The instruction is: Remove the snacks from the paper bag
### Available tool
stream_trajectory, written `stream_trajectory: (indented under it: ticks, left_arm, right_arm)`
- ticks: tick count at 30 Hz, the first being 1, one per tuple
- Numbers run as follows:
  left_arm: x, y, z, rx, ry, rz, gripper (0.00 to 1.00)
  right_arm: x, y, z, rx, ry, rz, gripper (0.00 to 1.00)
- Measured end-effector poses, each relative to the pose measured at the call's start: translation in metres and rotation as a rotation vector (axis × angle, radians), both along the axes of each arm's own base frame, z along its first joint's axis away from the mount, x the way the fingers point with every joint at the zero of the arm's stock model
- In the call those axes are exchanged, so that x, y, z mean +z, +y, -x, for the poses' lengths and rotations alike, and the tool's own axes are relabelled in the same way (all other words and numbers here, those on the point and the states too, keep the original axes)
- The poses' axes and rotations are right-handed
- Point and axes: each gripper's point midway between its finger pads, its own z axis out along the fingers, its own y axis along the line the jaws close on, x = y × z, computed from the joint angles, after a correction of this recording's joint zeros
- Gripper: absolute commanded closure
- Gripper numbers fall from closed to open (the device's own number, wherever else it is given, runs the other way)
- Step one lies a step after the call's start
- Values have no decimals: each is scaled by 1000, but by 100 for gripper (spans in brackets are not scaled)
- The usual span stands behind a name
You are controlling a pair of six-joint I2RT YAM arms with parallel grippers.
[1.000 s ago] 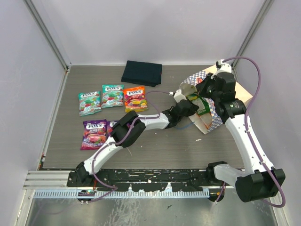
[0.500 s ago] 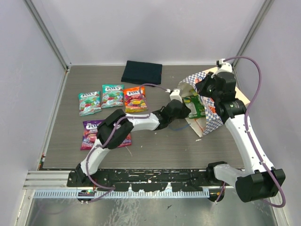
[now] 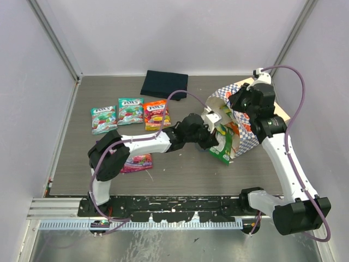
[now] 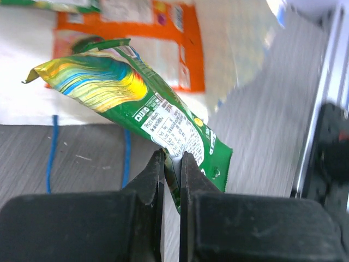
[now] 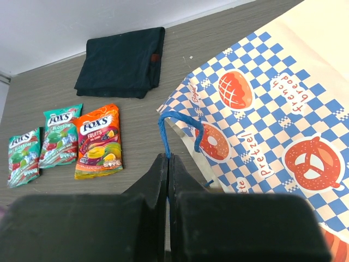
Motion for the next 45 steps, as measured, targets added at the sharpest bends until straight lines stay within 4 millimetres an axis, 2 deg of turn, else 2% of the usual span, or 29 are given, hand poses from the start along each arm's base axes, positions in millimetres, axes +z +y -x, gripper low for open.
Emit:
stream_trajectory:
  ticks: [5, 8, 11, 16, 17, 19, 23, 24, 25, 28, 32, 34, 36, 38, 42, 44, 45]
  left_arm:
    - [-19, 23, 36, -277, -69, -191, 100]
    - [-27, 38, 43, -343, -80, -252, 100]
    - [-27, 56, 38, -341, -77, -290, 100]
    - [-10, 82, 17, -209, -64, -302, 100]
    - [-6, 88, 11, -169, -66, -305, 100]
    - [3, 98, 2, -75, -63, -307, 100]
    - [26, 114, -13, 120, -28, -269, 100]
    - [33, 117, -15, 153, -15, -250, 100]
    - [40, 120, -17, 185, -3, -230, 100]
    - [65, 136, -25, 300, 53, -149, 100]
    - [100, 172, -47, 503, 151, -24, 100]
    - [111, 193, -58, 619, 220, 32, 100]
    - [116, 212, -69, 732, 298, 82, 100]
    - [116, 228, -77, 819, 380, 128, 100]
    - [114, 247, -87, 919, 548, 228, 100]
    - [115, 251, -86, 938, 609, 262, 100]
    - [116, 251, -84, 939, 632, 272, 100]
  right_arm:
    - [6, -1, 2, -2, -14, -2, 99]
    - [9, -3, 5, -7, -24, -2, 100]
    - [11, -4, 7, -8, -27, -1, 99]
    - [11, -3, 8, -1, -26, 0, 96]
    - [11, -2, 9, 1, -26, 0, 91]
    - [9, -1, 11, 14, -23, 3, 75]
    - [6, 3, 14, 50, -22, 16, 30]
    - [6, 4, 14, 56, -23, 14, 21]
    - [7, 5, 15, 68, -26, 19, 15]
    - [12, 5, 20, 82, -47, 30, 8]
    - [34, 3, 39, 85, -123, 26, 6]
    - [44, 5, 51, 104, -168, 24, 7]
    - [52, 15, 63, 164, -217, 26, 10]
    - [53, 37, 74, 278, -250, 42, 10]
    - [41, 126, 120, 667, -305, 99, 12]
    - [26, 159, 141, 813, -311, 150, 12]
    - [19, 170, 147, 862, -311, 172, 12]
